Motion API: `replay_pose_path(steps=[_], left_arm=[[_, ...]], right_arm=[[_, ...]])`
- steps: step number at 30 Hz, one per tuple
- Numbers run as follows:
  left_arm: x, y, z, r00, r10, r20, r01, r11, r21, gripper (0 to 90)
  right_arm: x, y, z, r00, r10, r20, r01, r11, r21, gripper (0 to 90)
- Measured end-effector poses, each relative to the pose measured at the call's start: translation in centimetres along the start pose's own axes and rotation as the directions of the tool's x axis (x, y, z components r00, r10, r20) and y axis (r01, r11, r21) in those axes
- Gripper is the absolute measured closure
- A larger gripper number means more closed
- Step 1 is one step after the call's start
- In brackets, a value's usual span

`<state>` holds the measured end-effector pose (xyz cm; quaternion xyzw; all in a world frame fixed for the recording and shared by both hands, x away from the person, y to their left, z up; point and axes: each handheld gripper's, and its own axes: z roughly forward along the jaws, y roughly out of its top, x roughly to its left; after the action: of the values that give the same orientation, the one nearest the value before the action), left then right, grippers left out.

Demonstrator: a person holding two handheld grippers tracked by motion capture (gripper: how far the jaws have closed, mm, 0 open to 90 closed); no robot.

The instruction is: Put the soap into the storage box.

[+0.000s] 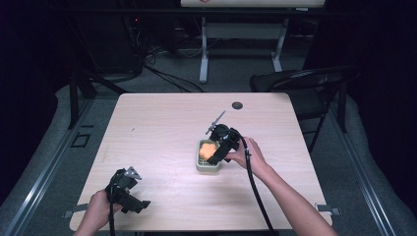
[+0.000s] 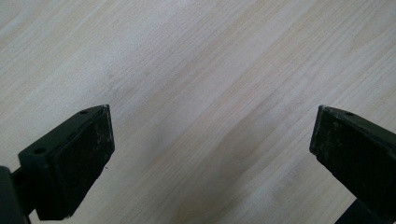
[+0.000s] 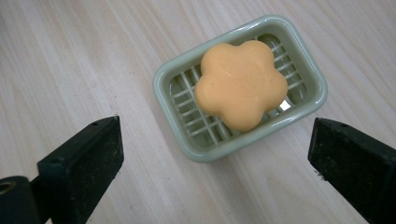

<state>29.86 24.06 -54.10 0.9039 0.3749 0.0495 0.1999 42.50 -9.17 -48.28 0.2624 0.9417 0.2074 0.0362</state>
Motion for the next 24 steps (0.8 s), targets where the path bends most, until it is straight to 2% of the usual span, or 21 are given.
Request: replay_pose_path(steps=[6, 14, 24], left_arm=[[0.0, 0.1, 0.0, 1.0, 0.001, 0.004, -0.001, 1.0, 0.003, 0.2], [0.0, 0.0, 0.0, 1.0, 0.003, 0.003, -0.003, 1.0, 0.002, 0.2], [0.0, 0.1, -0.1, 1.0, 0.003, 0.003, -0.003, 1.0, 0.0, 0.2]], right_arm=[[0.7, -1.0, -1.6, 1.0, -0.002, 0.003, 0.002, 1.0, -0.014, 2.8], [0.7, -3.1, -2.9, 0.9998, 0.014, 0.017, -0.014, 1.0, -0.012, 3.0], [0.0, -6.8, -3.5, 0.9968, 0.077, 0.02, -0.076, 0.997, -0.018, 2.0]])
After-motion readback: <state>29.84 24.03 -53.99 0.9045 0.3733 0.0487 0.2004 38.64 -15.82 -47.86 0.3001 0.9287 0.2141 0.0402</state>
